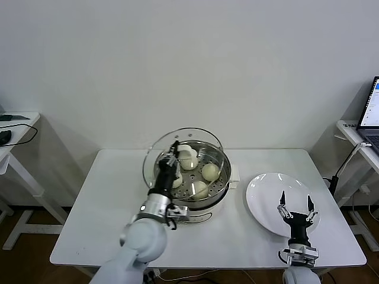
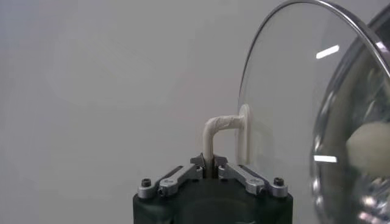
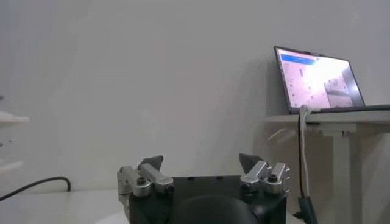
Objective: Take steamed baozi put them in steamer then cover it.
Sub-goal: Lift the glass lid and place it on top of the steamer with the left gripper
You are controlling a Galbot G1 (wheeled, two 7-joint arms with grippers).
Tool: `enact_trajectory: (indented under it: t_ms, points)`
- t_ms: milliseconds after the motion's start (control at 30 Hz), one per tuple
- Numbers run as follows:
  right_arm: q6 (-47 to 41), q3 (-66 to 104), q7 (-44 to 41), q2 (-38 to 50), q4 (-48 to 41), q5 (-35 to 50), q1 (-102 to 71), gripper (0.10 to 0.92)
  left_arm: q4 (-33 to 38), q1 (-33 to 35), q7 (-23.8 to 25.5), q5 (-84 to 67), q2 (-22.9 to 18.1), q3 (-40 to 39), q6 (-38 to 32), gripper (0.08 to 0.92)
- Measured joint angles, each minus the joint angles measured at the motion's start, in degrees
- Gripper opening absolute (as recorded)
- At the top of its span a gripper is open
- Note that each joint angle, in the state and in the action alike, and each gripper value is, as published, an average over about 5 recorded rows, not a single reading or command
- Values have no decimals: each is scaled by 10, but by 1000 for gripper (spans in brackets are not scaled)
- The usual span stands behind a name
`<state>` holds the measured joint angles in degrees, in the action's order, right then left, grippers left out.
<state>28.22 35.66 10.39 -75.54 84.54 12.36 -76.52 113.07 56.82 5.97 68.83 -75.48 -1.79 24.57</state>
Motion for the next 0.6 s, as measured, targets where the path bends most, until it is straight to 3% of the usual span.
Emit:
enact_trajectory:
  t_ms: [600]
  points:
    - [6,-2,-2,-7,-22,-7,10,823,-71,-63,74,85,-30,-60,37,189]
